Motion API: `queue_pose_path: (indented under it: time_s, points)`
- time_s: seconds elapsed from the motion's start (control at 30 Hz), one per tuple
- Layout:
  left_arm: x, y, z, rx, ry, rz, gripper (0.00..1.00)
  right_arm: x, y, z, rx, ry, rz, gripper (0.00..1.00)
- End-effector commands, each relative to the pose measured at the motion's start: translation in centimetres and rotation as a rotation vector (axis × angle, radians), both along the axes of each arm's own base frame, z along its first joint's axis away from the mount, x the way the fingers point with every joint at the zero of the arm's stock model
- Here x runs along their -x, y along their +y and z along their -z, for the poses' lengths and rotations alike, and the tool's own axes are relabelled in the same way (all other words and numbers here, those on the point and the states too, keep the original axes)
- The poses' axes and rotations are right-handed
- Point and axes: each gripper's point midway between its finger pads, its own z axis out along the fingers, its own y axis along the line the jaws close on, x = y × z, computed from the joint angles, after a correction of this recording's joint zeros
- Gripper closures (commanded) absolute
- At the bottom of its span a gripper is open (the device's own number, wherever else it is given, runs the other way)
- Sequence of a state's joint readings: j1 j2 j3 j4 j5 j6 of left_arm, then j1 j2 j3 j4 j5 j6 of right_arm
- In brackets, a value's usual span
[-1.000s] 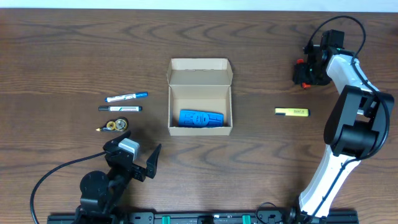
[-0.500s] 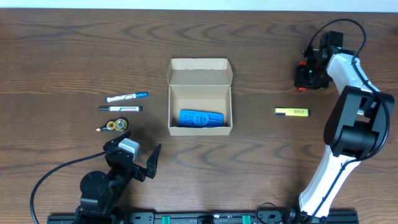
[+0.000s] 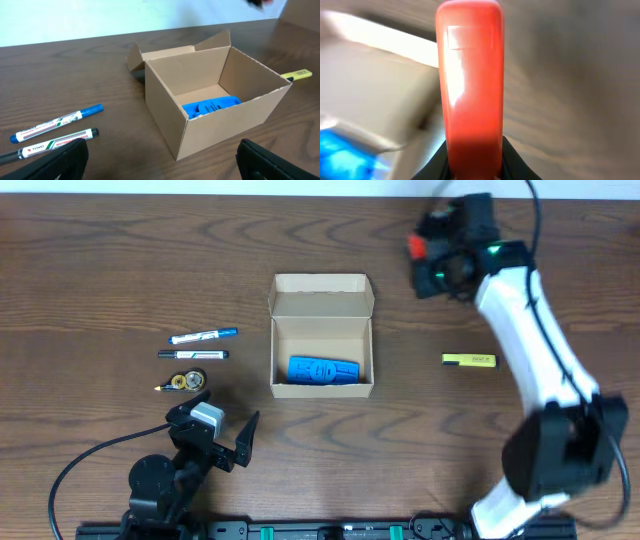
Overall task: Pack container
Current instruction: 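Carry the red stapler into the box beside the duster, release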
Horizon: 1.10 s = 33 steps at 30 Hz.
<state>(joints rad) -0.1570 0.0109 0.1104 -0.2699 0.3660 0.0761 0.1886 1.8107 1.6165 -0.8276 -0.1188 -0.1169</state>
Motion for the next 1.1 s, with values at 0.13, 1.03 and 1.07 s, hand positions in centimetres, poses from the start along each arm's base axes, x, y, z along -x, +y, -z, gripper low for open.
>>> queue_pose_path:
  time_s: [0.13,1.03,1.07]
  points:
    - [-0.1,0.2,1.1,-0.01,0.019,-0.008,0.05,6.5,12.1,-1.9,0.118,-0.096,-0.615,0.87]
    - [-0.1,0.2,1.1,-0.01,0.019,-0.008,0.05,8.2,17.2,9.5,0.305,0.001,-1.09,0.8]
    - [-0.1,0.2,1.1,-0.01,0.019,-0.008,0.05,8.0,17.4,9.6,0.304,-0.005,-1.089,0.79]
